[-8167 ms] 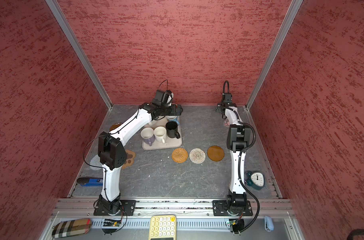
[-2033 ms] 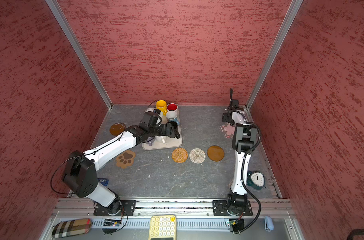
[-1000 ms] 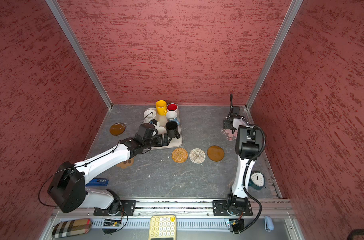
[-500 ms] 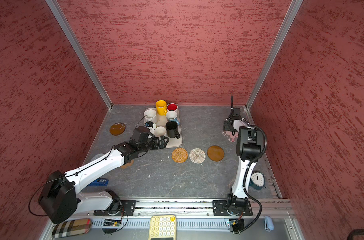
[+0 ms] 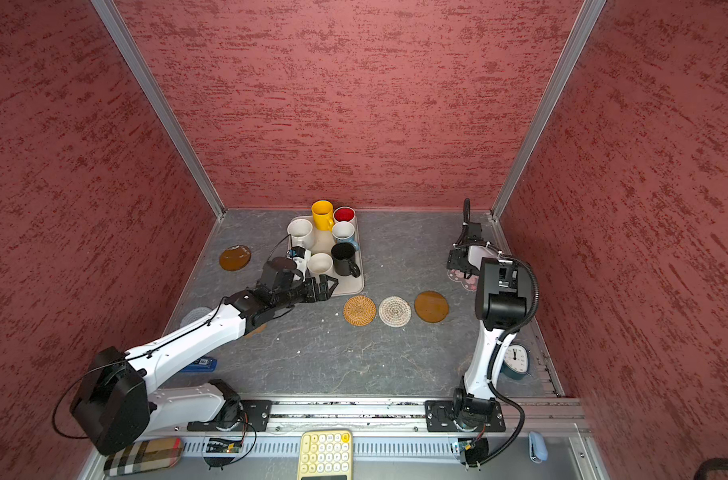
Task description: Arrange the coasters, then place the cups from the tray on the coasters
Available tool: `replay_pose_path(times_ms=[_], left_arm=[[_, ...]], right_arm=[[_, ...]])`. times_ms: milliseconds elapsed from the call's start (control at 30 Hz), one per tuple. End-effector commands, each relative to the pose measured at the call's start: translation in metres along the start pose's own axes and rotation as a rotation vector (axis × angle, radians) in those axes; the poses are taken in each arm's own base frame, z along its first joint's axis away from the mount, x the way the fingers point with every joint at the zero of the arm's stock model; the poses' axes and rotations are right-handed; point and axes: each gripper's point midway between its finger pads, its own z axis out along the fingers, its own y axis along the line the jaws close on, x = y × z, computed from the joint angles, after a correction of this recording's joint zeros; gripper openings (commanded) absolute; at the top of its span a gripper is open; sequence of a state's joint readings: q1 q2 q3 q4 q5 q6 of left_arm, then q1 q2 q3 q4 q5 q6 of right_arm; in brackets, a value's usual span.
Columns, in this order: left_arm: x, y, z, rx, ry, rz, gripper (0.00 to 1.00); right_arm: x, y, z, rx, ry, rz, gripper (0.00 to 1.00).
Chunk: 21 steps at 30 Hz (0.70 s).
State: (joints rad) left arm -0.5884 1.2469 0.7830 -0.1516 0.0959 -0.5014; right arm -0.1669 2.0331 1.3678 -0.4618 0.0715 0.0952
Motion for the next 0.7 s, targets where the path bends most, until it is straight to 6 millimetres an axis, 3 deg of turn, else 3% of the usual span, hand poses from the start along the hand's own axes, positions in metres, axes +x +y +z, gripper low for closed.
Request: replay_pose_path(times_ms=[0,233,533,667], left_arm=[[-0.008,-0.006,-0.001,0.033,-0.032,-0.007,0.99],[-0.023,-0.016,0.014,0.038,-0.021,-0.006,0.99],[-0.034,-0.017,0.038,0.005,0.001,-0.005,1.0],[-0.036,-0.017,0.047,-0.009,0.021,-0.001,0.99]], right_arm=[[0.028,-0.006,-0.008,-0.01,0.107,0.063,0.75],[-0.023,-0.014,-0.024,-0.048,-0.002,0.167,0.78],[-0.072,-0.016,-0.003,-0.028,-0.033,0.138,0.8],[-0.082,-0.012,0.009,-0.037,-0.022,0.127,0.78]])
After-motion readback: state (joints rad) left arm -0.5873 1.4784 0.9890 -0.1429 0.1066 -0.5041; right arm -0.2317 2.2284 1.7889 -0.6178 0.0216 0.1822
